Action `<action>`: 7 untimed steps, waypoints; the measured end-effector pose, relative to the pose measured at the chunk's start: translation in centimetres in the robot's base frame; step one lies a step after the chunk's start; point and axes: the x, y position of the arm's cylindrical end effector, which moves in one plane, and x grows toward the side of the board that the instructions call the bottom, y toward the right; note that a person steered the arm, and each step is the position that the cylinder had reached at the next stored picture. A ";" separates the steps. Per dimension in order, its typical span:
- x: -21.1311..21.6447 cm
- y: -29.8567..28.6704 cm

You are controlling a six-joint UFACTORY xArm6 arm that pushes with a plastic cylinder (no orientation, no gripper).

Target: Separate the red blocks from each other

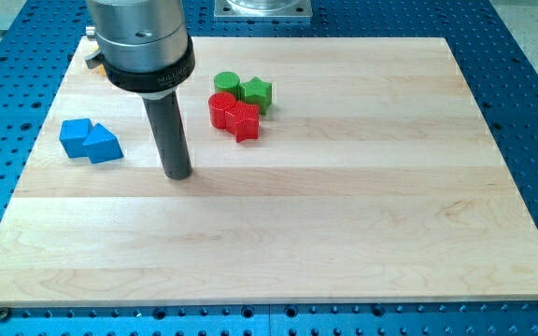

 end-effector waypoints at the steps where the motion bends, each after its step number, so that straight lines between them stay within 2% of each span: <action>1: 0.0 0.0; 5: -0.5 -1.6; 6: -4.0 -1.8; 7: -9.0 1.7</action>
